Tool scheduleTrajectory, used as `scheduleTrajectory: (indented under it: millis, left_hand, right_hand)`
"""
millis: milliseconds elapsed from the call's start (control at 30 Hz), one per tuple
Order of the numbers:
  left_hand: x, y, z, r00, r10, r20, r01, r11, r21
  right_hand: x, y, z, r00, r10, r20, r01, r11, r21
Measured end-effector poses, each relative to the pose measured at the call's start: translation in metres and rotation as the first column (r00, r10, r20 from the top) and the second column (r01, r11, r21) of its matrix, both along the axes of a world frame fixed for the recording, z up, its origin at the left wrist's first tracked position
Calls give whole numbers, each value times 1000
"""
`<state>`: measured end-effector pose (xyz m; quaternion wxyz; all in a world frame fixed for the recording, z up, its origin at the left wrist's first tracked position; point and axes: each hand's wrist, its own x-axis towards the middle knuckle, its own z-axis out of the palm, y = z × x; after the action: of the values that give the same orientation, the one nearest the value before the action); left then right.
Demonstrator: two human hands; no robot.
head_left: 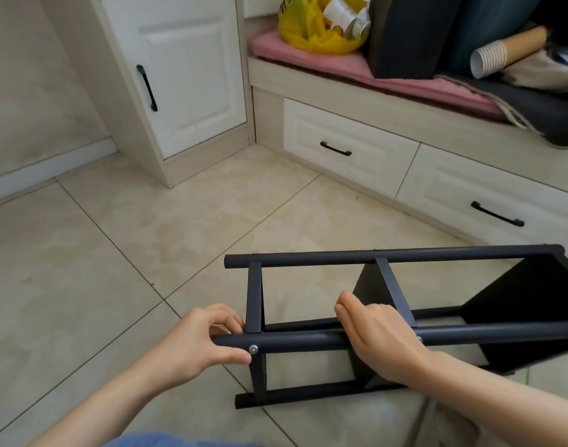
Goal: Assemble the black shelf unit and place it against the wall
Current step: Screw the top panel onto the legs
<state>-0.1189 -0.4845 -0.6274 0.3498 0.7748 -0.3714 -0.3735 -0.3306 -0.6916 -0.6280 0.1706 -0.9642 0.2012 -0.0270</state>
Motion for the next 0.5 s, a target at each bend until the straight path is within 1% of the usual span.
scheduleTrajectory:
  millis: [100, 200, 267, 333, 500]
  left_hand:
    - [0, 0, 3, 1000, -8, -6, 8, 1000, 10]
    - [0, -5, 7, 998, -43, 52, 38, 996, 80]
    - [-1, -9, 8, 983, -107, 146, 83, 983, 161]
    - [-2, -11, 9, 949, -188, 253, 135, 968, 214]
    - [-8, -13, 17, 893, -294, 341, 169, 921, 352]
  right_hand:
    - [2, 0, 4, 995, 45, -85, -46, 999, -17]
    - [6, 1, 10, 989, 71, -128, -76, 997, -35]
    - [10, -1, 13, 991, 79, -111, -81, 997, -9]
    - [17, -7, 14, 993, 88, -73, -85, 996, 41]
    - [34, -23, 11, 996, 85, 15, -86, 982, 166]
